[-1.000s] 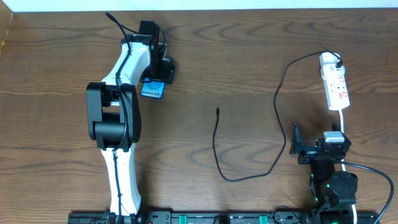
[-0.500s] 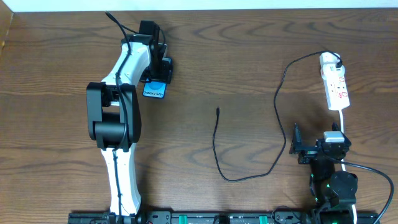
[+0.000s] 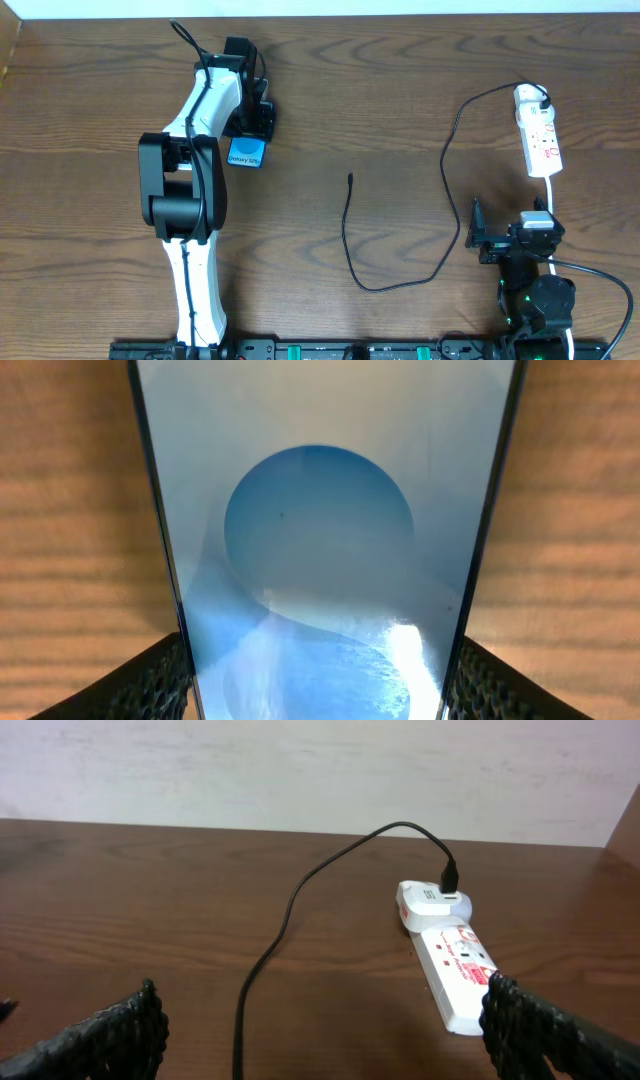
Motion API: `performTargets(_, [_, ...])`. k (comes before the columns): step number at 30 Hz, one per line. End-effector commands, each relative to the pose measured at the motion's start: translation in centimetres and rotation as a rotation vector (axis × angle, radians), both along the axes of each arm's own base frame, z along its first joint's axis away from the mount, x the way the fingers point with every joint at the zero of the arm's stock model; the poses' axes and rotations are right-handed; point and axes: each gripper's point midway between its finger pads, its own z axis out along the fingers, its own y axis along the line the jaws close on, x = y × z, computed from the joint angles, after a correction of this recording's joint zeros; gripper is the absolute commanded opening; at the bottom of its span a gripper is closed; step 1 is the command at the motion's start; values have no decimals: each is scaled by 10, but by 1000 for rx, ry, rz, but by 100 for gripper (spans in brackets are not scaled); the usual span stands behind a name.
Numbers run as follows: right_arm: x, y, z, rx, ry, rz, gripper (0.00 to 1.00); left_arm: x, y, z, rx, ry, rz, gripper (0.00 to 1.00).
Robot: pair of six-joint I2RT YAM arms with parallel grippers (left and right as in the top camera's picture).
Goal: Plug charger to phone and switch on socket
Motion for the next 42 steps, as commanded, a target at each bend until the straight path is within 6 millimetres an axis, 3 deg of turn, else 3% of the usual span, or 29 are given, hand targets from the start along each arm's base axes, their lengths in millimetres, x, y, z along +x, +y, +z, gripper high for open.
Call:
performTargets(1, [0,1,-2,-9,7,4,99,-19,3,-8,4,77,-2,72])
performTargets(10, [0,1,-2,-9,7,4,99,-34,4,-7,10,139,-2,72])
performTargets(12, [0,1,-2,-9,7,4,99,-33,4,-8,9,136,-2,98])
performTargets(22, [0,1,-2,-9,7,4,99,-31,4,-8,9,127,-1,98])
performTargets(32, [0,1,-2,-9,7,4,99,-15,-1,-9,-15,59,46,98])
performTargets(42, [0,1,-2,-9,7,4,99,-22,-6,-14,-44,82,46,98])
